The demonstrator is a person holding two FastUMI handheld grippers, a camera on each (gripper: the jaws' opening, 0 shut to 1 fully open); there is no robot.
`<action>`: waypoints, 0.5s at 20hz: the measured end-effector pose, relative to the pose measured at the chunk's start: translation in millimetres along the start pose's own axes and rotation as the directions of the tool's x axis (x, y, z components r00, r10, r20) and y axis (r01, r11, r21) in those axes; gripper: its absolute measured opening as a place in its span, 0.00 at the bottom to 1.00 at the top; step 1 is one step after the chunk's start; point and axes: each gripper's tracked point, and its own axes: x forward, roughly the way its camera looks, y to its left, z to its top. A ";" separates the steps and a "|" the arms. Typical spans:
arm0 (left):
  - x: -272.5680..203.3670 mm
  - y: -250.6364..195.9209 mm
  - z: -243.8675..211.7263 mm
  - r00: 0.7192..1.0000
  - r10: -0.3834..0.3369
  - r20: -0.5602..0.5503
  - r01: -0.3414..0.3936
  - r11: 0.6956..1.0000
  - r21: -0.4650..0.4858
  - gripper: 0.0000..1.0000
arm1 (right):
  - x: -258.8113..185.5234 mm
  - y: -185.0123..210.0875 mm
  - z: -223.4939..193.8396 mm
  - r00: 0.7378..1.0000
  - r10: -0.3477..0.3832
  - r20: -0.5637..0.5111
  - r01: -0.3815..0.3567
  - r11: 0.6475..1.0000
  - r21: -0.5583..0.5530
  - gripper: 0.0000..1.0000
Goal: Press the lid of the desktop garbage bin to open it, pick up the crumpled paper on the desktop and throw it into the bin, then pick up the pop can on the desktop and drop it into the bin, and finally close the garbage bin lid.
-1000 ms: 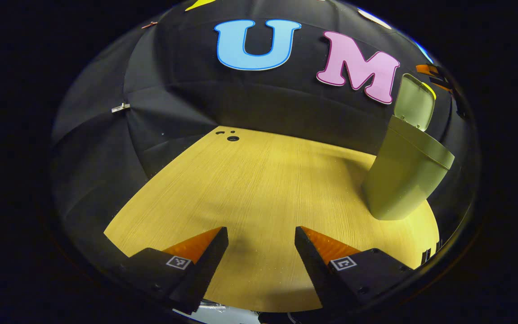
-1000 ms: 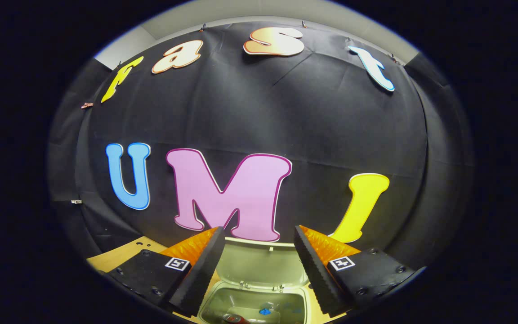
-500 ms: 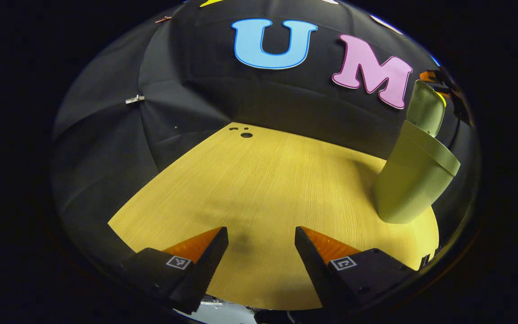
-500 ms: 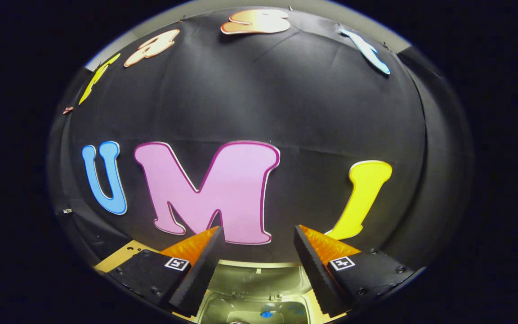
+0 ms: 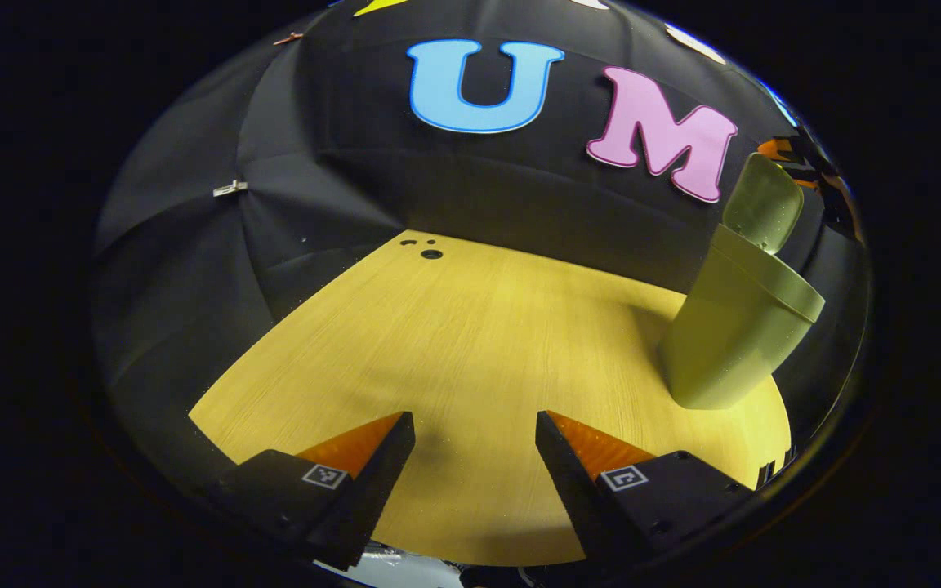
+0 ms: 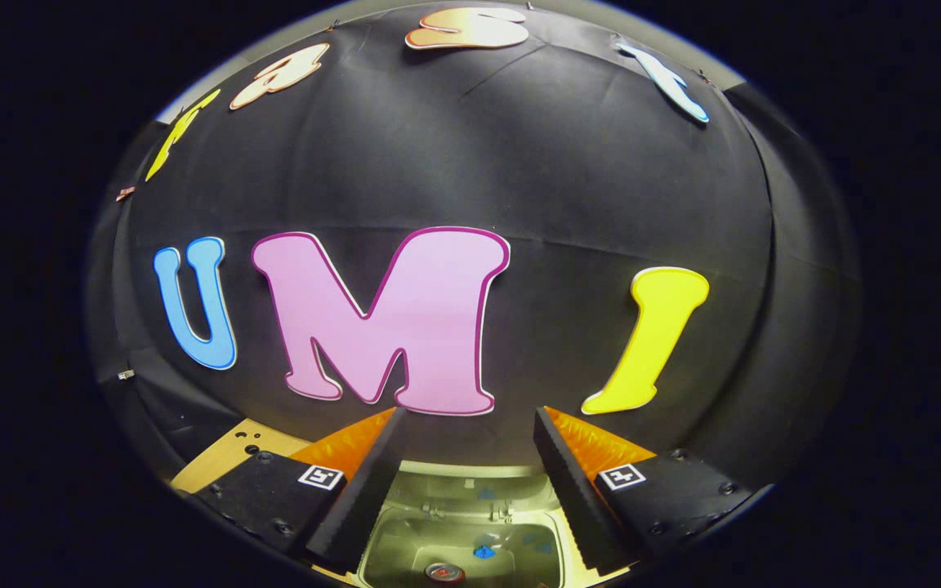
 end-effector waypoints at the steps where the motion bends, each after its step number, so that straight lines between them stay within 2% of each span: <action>1: 2.0 -3.8 0.3 1.000 -0.012 -0.002 0.012 1.000 0.010 0.96 | -7.3 0.5 -4.1 1.000 0.002 -0.007 -0.002 1.000 -0.003 0.97; 2: 2.6 -7.3 1.2 1.000 -0.024 -0.004 0.024 1.000 0.019 0.99 | -15.7 1.2 -9.7 1.000 0.004 -0.015 -0.005 1.000 -0.007 0.97; 3: 3.9 -10.5 2.1 0.999 -0.034 -0.003 0.034 0.999 0.029 0.96 | -23.6 2.0 -16.4 1.000 0.006 -0.028 -0.006 1.000 -0.010 0.97; 10: 3.3 -28.2 -3.6 0.994 -0.104 -0.022 0.105 0.991 0.083 0.96 | -72.3 9.3 -92.1 0.986 0.012 -0.168 -0.014 1.000 -0.012 0.97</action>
